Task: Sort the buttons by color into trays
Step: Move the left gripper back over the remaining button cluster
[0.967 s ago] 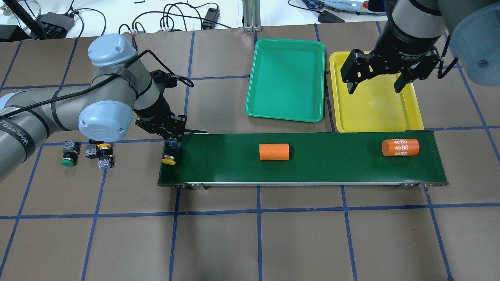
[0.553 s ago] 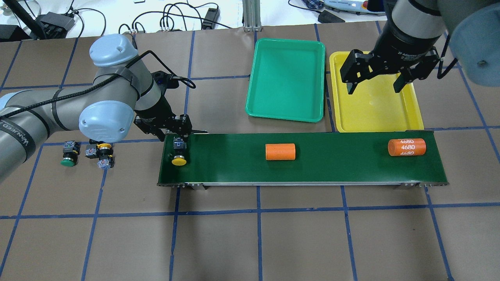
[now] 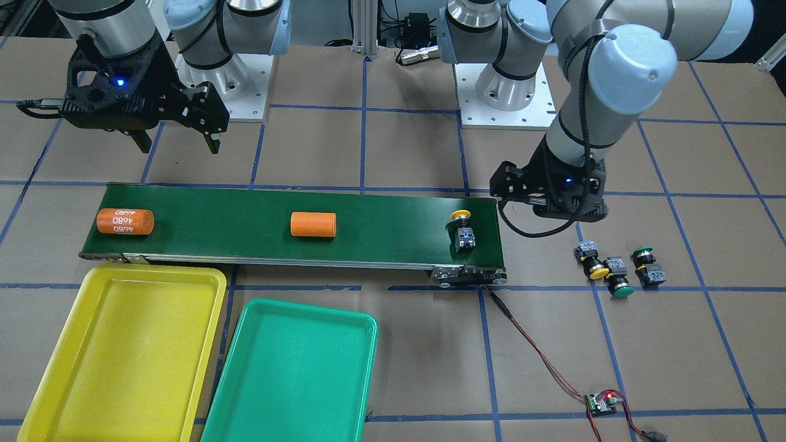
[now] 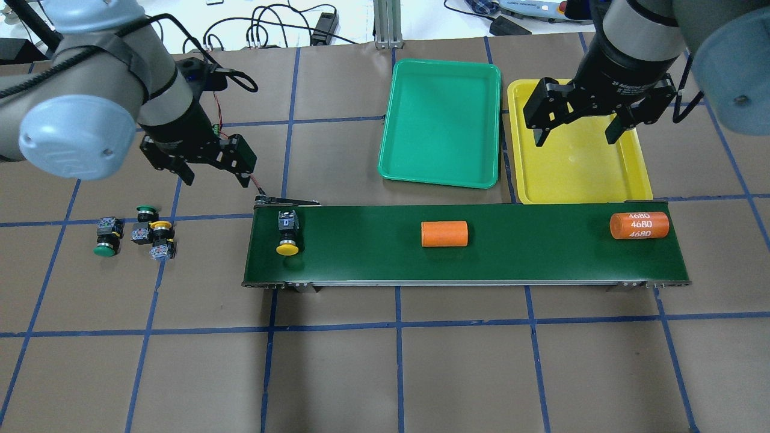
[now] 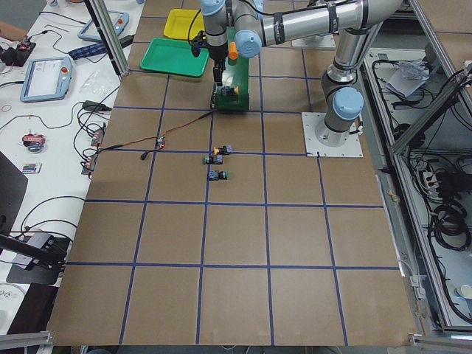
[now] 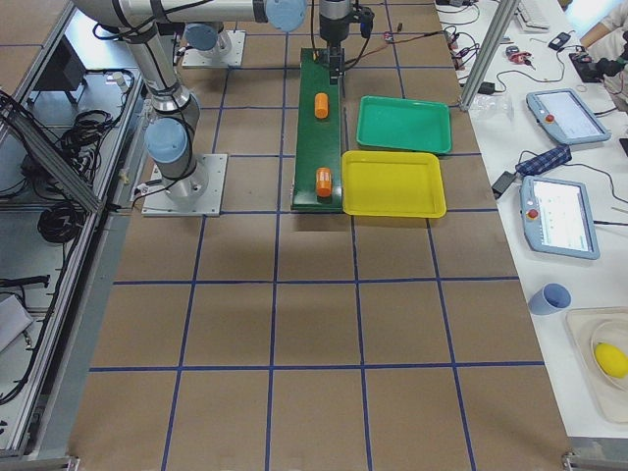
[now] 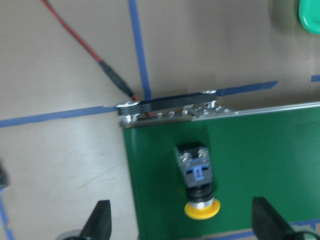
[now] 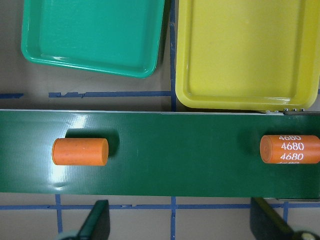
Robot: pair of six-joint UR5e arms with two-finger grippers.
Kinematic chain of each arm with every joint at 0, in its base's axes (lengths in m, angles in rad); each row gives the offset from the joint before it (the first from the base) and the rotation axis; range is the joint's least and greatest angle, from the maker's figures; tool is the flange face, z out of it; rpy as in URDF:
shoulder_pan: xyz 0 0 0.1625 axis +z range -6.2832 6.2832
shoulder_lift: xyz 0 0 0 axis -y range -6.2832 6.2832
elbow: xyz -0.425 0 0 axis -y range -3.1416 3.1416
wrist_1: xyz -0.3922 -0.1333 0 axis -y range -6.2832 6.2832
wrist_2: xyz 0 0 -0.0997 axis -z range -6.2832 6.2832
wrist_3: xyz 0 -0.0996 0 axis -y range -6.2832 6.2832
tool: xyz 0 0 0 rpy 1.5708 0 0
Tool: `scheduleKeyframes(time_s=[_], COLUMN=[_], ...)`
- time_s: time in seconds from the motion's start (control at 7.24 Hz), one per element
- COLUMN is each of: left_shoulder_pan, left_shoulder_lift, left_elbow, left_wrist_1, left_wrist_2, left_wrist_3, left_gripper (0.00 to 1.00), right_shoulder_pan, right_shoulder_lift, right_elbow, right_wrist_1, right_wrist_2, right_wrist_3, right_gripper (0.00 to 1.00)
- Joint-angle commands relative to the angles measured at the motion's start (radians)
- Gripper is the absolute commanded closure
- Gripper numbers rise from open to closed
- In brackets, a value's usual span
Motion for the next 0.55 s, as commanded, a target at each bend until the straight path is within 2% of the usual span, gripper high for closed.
scheduleKeyframes(time_s=[0.0, 0.28, 0.41], left_shoulder_pan=[0.206, 0.389, 0.435], left_shoulder_lift=[-0.016, -0.058, -0.091], left_elbow=[0.018, -0.002, -0.058], left_wrist_1=[-0.020, 0.033, 0.154], left_wrist_2=[0.043, 0.039, 0.039], left_wrist_3=[0.171, 0.308, 0.351], left_gripper=[0.00, 0.00, 0.00], right_shoulder_pan=[0.000, 0.000, 0.000], right_shoulder_lift=[-0.002, -0.002, -0.001], right_elbow=[0.000, 0.000, 0.000], right_wrist_1=[0.000, 0.000, 0.000], right_wrist_2=[0.000, 0.000, 0.000], right_wrist_3=[0.000, 0.000, 0.000], right_gripper=[0.00, 0.00, 0.00])
